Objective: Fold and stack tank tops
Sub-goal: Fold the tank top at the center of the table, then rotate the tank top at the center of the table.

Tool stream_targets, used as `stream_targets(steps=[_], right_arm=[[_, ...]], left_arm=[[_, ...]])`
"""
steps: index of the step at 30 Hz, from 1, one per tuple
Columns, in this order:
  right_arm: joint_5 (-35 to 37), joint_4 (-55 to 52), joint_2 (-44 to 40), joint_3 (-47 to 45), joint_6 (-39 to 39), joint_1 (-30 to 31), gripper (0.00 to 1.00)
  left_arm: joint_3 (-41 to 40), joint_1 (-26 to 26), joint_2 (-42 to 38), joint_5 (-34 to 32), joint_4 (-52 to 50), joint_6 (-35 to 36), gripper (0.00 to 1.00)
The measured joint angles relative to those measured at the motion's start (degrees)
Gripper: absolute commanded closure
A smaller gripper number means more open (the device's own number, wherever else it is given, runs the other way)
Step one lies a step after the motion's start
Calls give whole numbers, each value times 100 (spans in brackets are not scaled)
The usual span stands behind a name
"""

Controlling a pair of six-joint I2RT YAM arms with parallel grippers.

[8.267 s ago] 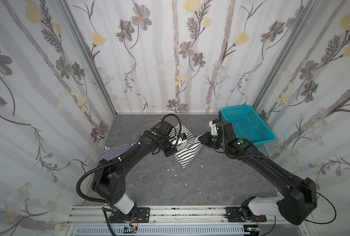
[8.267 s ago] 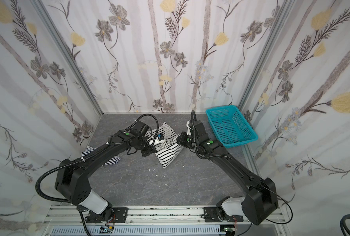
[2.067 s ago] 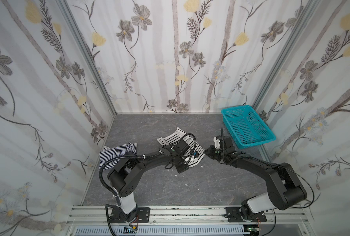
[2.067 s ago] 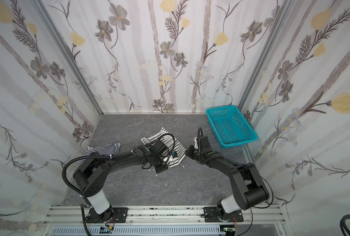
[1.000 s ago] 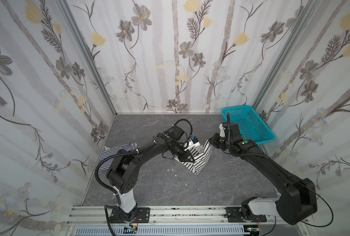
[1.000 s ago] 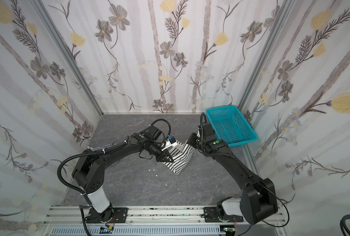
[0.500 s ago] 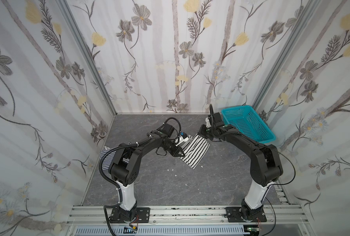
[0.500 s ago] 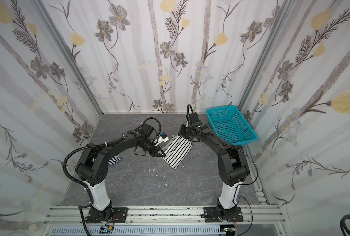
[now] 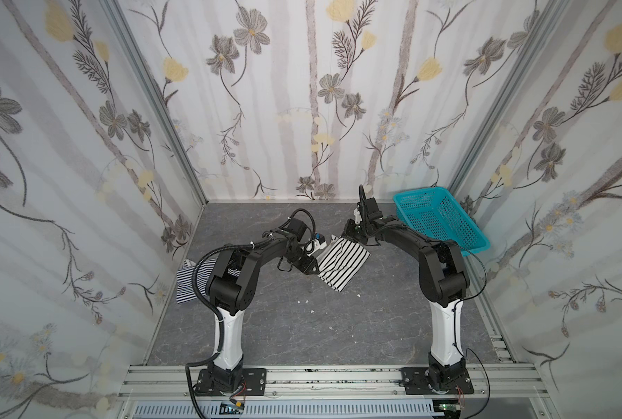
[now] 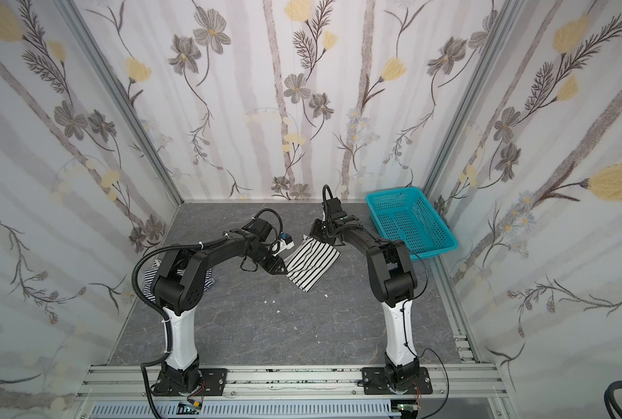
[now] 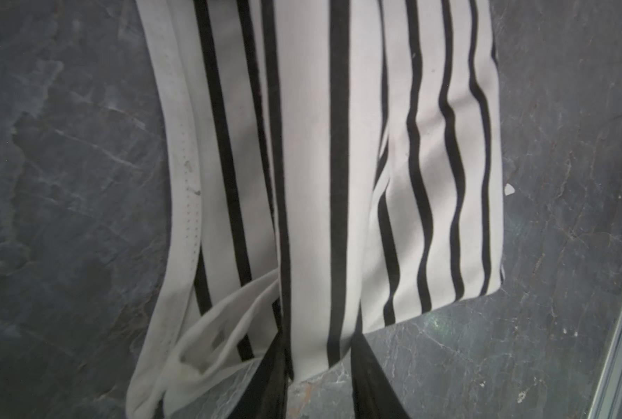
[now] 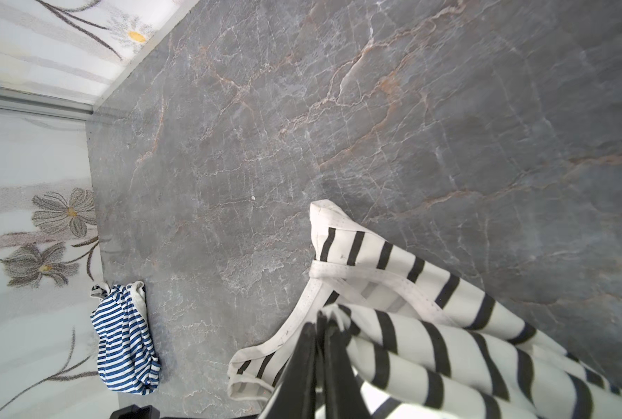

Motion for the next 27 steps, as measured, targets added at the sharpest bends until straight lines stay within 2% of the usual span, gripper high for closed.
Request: stream_targets(steps=[3,6,9,16,22,27], right_arm=[[-42,42,-2,4,-48,-37,56],[-87,192,-247,-271,-107,-31,54],[-133,343,-610,-664,-120,17,60],[-210,581,-568,-890,-118,111,93],[-299,782,-203,-870,-96,98,96],[-367,918,92,-671,-15,37,95]], left_arm=[[2,0,15,-195,26,-26,66],[0,-7,-9,-365,79,-107,66],[-11,-26,-74,-597,175,-157,66],[-15,-131,-81,-1047,358,-280,67],[59,-205,7,-1499,531,-393,68],[264,-210,225,-1917,595,-400,69]])
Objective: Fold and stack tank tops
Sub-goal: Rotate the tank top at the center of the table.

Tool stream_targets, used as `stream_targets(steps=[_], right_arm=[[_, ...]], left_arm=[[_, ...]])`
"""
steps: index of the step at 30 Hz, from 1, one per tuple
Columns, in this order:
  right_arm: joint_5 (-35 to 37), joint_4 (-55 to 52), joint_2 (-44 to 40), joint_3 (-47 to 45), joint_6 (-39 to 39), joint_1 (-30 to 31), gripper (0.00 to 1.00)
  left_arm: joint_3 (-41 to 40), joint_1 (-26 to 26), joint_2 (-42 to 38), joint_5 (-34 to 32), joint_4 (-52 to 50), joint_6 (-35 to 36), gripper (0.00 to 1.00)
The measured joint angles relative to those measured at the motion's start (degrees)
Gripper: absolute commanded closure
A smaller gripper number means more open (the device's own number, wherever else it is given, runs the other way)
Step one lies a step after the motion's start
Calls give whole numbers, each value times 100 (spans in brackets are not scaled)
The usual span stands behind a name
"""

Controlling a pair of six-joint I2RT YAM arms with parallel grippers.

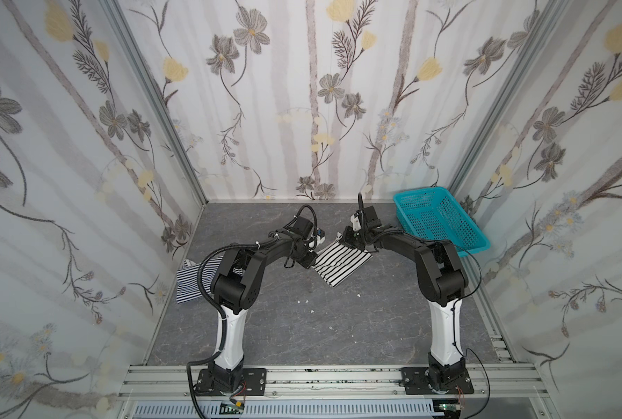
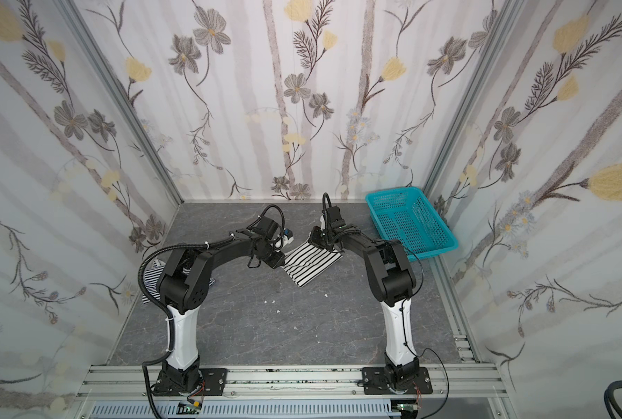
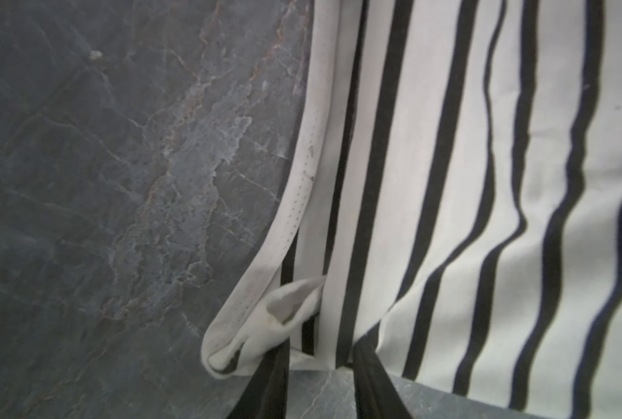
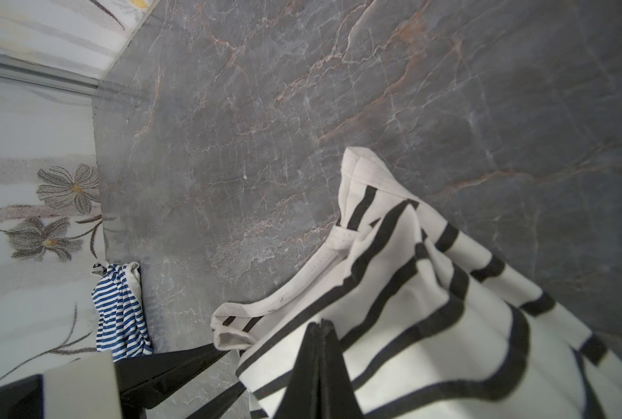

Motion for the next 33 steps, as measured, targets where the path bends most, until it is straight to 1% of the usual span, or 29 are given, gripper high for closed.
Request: stream_targets(steps=[2,4,7,10,14,20,30,33], right_arm=[[-35,15,59,48,35,-39,91],[-59,61,136,85,83,-85,90],[-59,63,254,101,173,-138,81],[-55,61,304,103,216,-173,72],[-33,101,286,52,219,-155,68],[98,101,59,-295,256,-151,64],[155,407,-240,-879,256,-114,61],[157,476,-476,-1093,256,-96,59]], left_arm=[[94,0,63,-107,7,0,69],[181,0,122,-236,31,2,69],[323,0,234,-358,50,11,67],[476,0,358,-549,120,39,61],[671,7,511,-793,238,90,56],[949,44,686,-1005,267,129,47],[1410,63,942,-1329,184,168,44],[1515,90,975,-1432,166,166,41]])
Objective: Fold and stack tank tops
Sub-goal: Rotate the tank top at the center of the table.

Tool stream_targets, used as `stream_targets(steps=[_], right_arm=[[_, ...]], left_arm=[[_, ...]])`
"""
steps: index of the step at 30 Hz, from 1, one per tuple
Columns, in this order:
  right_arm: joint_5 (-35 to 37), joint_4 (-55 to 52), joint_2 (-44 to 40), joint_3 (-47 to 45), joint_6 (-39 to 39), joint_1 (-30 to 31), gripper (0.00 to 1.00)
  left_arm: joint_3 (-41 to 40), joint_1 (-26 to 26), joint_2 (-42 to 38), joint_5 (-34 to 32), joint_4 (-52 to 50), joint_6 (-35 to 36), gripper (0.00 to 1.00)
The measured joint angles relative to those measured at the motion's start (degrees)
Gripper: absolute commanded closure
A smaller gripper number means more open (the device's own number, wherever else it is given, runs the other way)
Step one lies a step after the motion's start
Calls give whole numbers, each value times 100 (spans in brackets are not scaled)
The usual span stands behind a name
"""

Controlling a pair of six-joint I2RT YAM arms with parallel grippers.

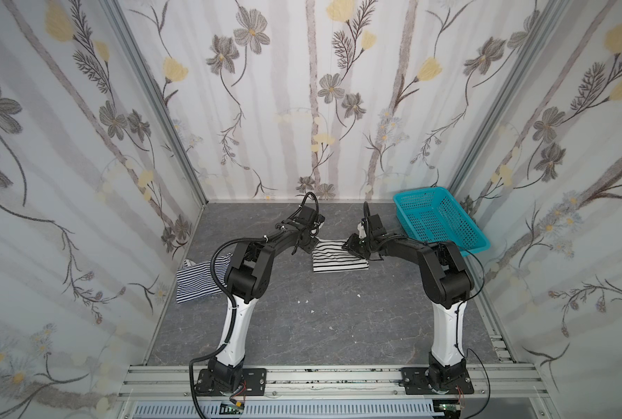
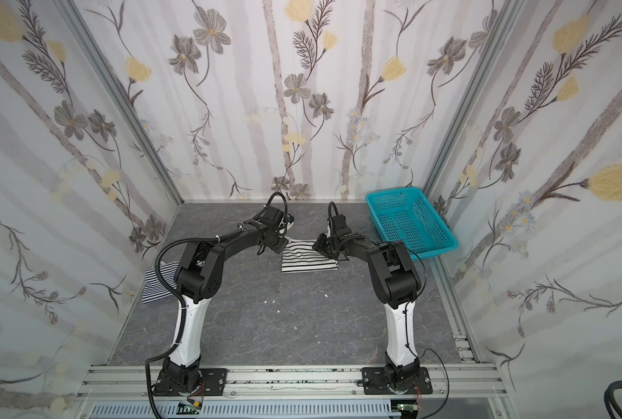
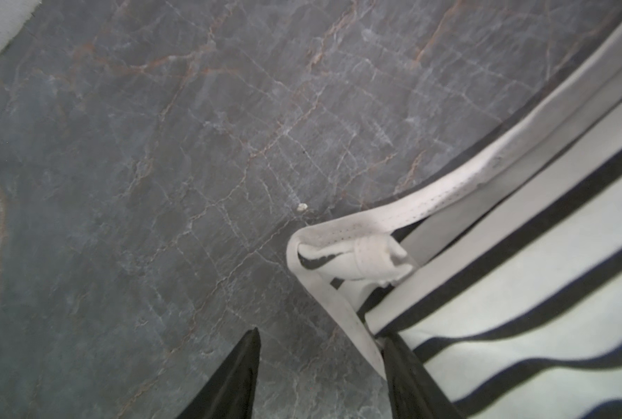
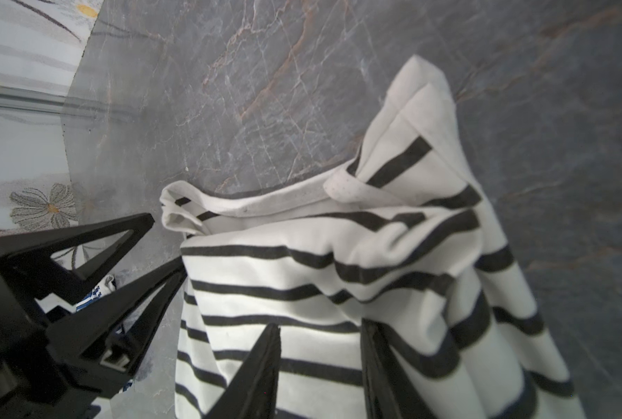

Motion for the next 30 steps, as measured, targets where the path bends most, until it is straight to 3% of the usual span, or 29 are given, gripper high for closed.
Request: stream_targets(steps=[9,22,30], right_arm=[[20,92,-857,-479,46,26,55],[20,192,-317,-262,109,-55,56],[17,356,-234,-382,197,-55,56]], left_arm=[[-219,28,-719,245,-24,-216,33],[-1158,9,-1266,1908,-48,-776,32],[-1458,-127,-1032,2293,-59,-833,32]])
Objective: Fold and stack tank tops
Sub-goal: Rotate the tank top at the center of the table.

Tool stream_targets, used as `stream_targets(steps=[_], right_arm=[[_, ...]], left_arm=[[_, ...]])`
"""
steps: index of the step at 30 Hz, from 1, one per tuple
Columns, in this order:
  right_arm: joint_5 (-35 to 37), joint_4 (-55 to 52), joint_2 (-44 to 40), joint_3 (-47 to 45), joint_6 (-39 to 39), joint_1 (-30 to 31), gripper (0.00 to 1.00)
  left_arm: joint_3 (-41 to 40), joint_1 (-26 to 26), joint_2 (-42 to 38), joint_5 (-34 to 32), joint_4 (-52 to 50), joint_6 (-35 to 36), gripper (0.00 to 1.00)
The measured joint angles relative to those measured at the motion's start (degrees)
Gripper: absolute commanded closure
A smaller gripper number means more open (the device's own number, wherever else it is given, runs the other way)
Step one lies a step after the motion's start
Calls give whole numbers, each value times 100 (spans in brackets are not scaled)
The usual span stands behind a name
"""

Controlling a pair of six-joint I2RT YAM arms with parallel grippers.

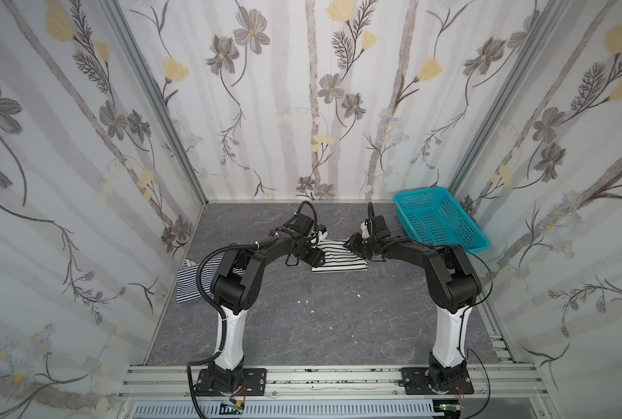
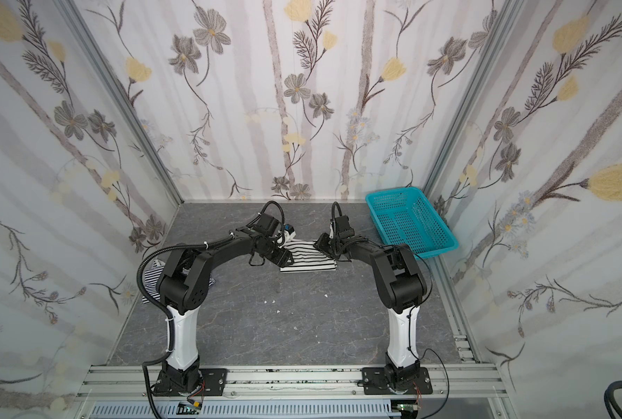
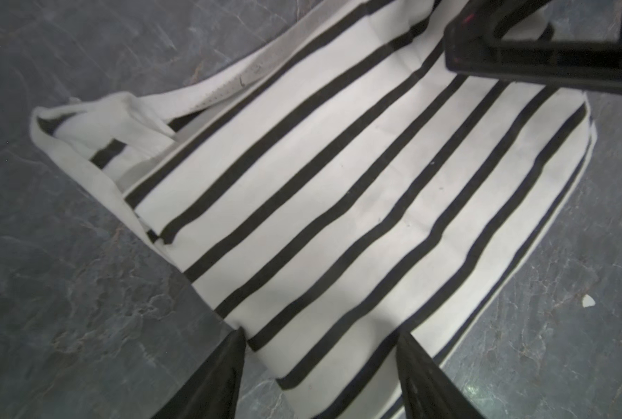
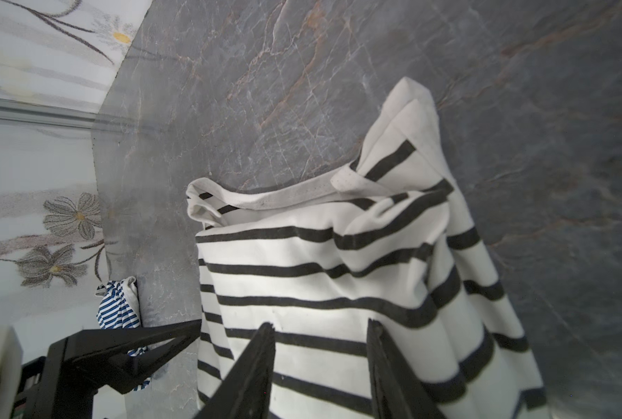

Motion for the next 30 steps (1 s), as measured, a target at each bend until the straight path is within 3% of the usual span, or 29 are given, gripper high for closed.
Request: stream_targets(steps=[19,23,30], right_arm=[[199,151,-719,-944,87,28,56],[225,103,-1043,-940,96,133,55],[356,-129,-1335,-671,-17,310,53]], left_arm=[[-192,-79,57,-896,326,411,31],[-192,9,-186,-1150,72,435,26],[-55,302,-660,-929,24,85,23]])
